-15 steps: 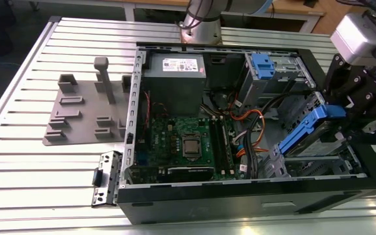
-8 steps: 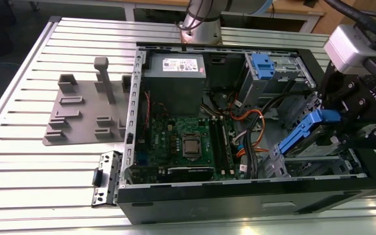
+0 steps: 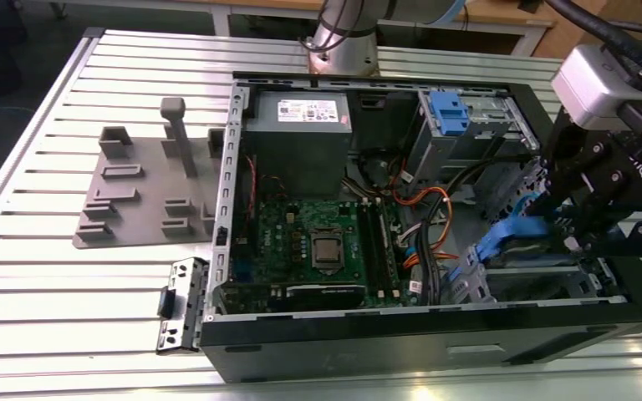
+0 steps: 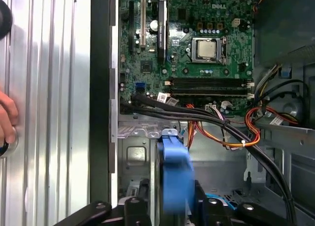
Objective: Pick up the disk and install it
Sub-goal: 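Insert the disk into the insertion slot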
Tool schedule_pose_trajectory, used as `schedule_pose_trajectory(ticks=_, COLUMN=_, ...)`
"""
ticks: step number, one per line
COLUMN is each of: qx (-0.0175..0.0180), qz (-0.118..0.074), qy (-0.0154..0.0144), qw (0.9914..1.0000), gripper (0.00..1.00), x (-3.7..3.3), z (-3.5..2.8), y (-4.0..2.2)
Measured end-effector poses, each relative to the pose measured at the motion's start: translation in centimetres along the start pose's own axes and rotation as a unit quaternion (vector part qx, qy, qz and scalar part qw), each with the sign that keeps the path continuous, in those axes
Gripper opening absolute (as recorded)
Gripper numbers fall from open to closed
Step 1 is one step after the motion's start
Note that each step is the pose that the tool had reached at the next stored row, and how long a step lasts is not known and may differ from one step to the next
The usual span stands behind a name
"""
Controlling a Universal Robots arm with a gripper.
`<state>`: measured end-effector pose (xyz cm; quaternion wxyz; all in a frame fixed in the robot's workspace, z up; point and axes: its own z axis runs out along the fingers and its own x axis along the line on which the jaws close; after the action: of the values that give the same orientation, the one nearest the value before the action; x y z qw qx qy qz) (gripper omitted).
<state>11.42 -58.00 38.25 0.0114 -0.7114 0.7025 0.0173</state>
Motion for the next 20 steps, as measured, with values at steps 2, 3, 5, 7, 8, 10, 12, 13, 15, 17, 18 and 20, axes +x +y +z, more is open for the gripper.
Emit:
schedule_pose_trajectory(ticks=2, qx=0.0000, qz=0.000, qy=0.0000, qw=1.00000, gripper=0.44, x=0.00, z=0.01, y=0.00)
schedule_pose_trajectory(ticks=3, qx=0.0000, qz=0.000, qy=0.0000, qw=1.00000, gripper=0.44, x=0.00, z=0.02, y=0.00)
schedule_pose_trajectory(ticks=5, qx=0.0000, qz=0.000, qy=0.0000, qw=1.00000, gripper=0.44, x=0.00, z=0.02, y=0.00)
schedule_pose_trajectory(ticks=7, qx=0.0000, qz=0.000, qy=0.0000, qw=1.00000, gripper=0.36, x=0.00, z=0.03, y=0.00)
schedule_pose_trajectory(ticks=8, qx=0.0000, qz=0.000, qy=0.0000, qw=1.00000, gripper=0.36, x=0.00, z=0.04, y=0.00)
schedule_pose_trajectory(ticks=10, qx=0.0000, qz=0.000, qy=0.0000, qw=1.00000, gripper=0.24, x=0.00, z=0.05, y=0.00)
schedule_pose_trajectory(ticks=12, qx=0.0000, qz=0.000, qy=0.0000, qw=1.00000, gripper=0.18, x=0.00, z=0.06, y=0.00)
schedule_pose_trajectory(ticks=13, qx=0.0000, qz=0.000, qy=0.0000, qw=1.00000, gripper=0.13, x=0.00, z=0.06, y=0.00)
schedule_pose_trajectory(ticks=15, qx=0.0000, qz=0.000, qy=0.0000, qw=1.00000, gripper=0.10, x=0.00, z=0.07, y=0.00)
schedule_pose_trajectory(ticks=17, qx=0.0000, qz=0.000, qy=0.0000, qw=1.00000, gripper=0.10, x=0.00, z=0.08, y=0.00)
schedule_pose_trajectory(ticks=18, qx=0.0000, qz=0.000, qy=0.0000, qw=1.00000, gripper=0.10, x=0.00, z=0.08, y=0.00)
schedule_pose_trajectory(ticks=20, qx=0.0000, qz=0.000, qy=-0.0002, qw=1.00000, gripper=0.10, x=0.01, z=0.14, y=-0.06)
